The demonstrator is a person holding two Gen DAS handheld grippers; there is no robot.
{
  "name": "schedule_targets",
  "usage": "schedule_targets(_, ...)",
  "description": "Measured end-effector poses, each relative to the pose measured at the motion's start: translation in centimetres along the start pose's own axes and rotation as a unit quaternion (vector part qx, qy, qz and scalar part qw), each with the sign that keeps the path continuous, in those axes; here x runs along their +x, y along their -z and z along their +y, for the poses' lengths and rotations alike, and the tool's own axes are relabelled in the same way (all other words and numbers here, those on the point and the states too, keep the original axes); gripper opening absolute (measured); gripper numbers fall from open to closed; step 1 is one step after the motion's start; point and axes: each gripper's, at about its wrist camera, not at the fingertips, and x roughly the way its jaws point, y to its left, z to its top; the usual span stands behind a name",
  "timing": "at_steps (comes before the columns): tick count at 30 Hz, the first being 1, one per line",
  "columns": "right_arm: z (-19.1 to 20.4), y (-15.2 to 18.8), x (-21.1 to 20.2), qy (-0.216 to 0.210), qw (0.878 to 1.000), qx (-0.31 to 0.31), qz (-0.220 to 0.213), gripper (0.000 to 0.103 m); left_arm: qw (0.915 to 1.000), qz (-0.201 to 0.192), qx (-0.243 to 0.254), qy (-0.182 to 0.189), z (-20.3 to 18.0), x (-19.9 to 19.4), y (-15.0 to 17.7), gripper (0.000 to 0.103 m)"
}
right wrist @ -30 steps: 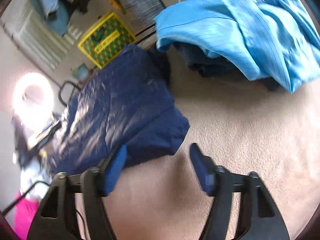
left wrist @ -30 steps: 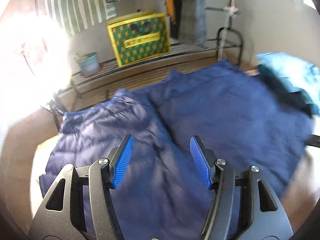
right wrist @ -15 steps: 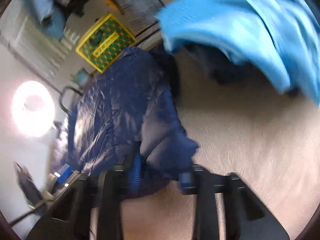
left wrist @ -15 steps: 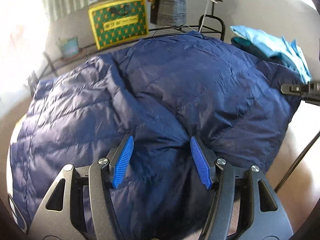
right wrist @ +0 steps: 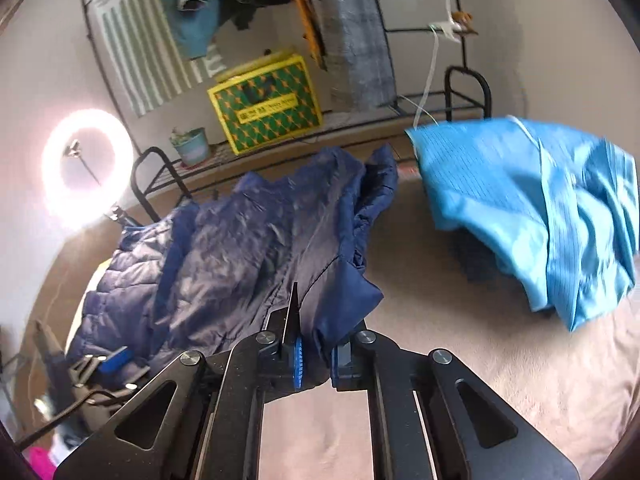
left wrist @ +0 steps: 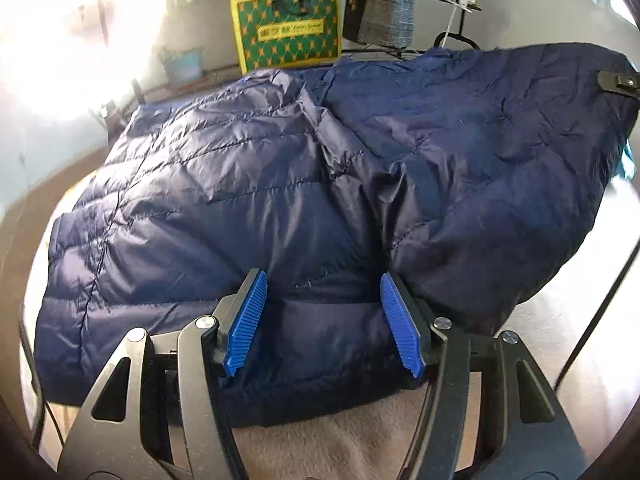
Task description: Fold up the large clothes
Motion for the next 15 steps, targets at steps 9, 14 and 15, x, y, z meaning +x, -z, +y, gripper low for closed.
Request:
schedule_targets(9,7.8,-2.3,-2.7,0.01,0.993,-0.111,-0.042,0.007,0.993,-0.084,-0.078,0.025,6.5,-13.7,4.0,0.062)
schedule_targets(14,12.5,-2.1,-3.3,-0.004,0.986,-0.158,-0.052,0.007,0.9814,-0.112,-0.151,-0.039,13.6,-21.3,10.6,0.062)
schedule_targets(15,13.3,-2.0,-3.3,-0.008,0.985,-0.164,-0.053,0.007,0.9793,-0.113,-0.161,-0.048,14.5,-22.1,11.6,0.062)
